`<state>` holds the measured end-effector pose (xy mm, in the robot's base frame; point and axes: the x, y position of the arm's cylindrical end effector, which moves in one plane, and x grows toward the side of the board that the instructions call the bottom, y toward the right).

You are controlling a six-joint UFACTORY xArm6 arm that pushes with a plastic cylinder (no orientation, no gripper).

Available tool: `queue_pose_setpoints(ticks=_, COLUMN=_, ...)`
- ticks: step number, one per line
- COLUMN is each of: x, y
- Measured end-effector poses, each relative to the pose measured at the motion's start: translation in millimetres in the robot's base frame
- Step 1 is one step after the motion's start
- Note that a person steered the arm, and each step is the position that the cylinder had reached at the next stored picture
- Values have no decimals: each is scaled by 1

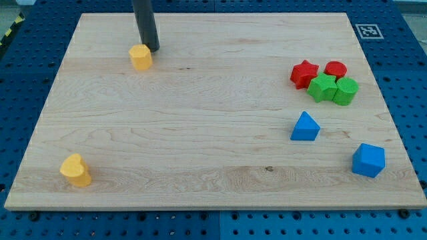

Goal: Push yellow hexagon closer to yellow heart

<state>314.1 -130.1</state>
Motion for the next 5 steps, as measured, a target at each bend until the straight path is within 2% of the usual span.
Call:
queue_pose_setpoints(ticks=2, x=13, y=-11)
queue_pose_setpoints(ticks=5, x=65, y=-19)
